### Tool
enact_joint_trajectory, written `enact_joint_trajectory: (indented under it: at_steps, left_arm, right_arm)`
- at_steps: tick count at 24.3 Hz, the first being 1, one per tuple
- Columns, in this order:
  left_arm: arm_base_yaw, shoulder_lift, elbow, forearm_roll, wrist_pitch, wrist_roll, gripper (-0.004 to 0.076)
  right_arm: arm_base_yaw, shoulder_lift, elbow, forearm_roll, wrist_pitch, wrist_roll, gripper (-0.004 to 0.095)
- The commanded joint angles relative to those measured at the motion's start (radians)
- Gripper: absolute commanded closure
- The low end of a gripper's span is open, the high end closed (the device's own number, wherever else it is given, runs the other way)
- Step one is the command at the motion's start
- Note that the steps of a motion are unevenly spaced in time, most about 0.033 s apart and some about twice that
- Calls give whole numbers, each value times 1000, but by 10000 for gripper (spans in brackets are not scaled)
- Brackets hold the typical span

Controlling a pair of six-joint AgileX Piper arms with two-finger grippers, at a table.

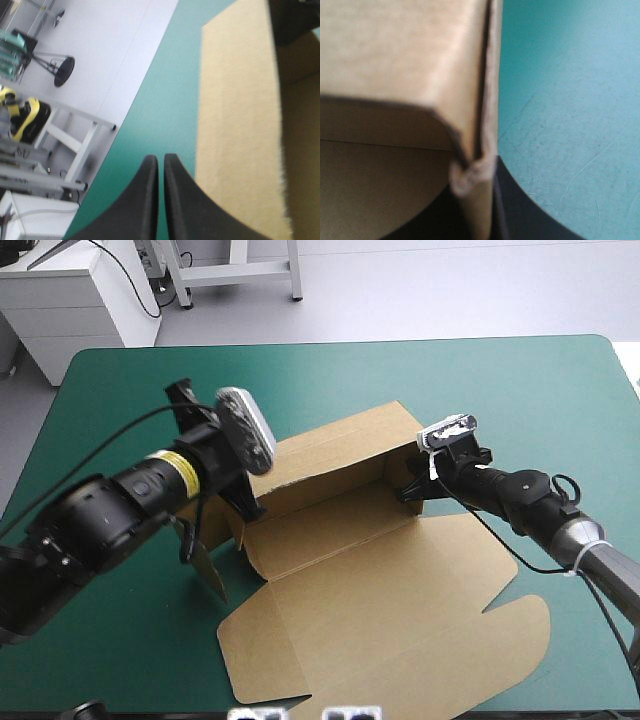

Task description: Fold the box

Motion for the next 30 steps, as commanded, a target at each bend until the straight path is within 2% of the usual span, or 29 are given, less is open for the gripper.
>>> enact_joint_trajectory:
  at_steps: [1,6,11,17,19,20,21,22,23,24,25,27,30]
  left_arm:
    - [158,-22,-101,-117,23,-8,704]
    - [464,-23,-139,-404,131,73,704]
    - [720,-22,-139,-727,282,157,707]
    - [938,-28,-139,-813,315,165,717]
    - [975,-32,-139,-839,315,163,717]
    - [977,-34,-139,-837,311,163,717]
    - [977,-34,-139,-837,311,163,717]
    - [977,-34,-139,-837,309,163,717]
    - [977,-34,-139,-837,309,163,717]
    - [977,-34,-139,-837,309,163,717]
    - [977,-34,-139,-837,309,163,717]
    - [977,-34,-139,-837,309,163,717]
    - [977,-32,-139,-817,317,165,717]
  right_arm:
    - [-3,-34,-28,14,3,11,922]
    - [-3,-34,-28,14,3,11,922]
    - [-3,-34,-28,-15,7,13,922]
    - [-3,-44,-28,-32,45,45,922]
    - [-3,-64,-28,-179,77,167,922]
    - [-3,-76,-36,-356,116,321,922]
    - [-6,-81,-48,-437,153,394,922]
    - [-17,-83,-90,-623,263,578,922]
    - [-22,-83,-113,-685,313,663,922]
    - [-35,-83,-178,-795,433,802,922]
    - [-40,-83,-206,-839,477,848,922]
    - [-45,-83,-332,-949,643,1008,922]
    - [-45,-78,-427,-1009,758,1082,922]
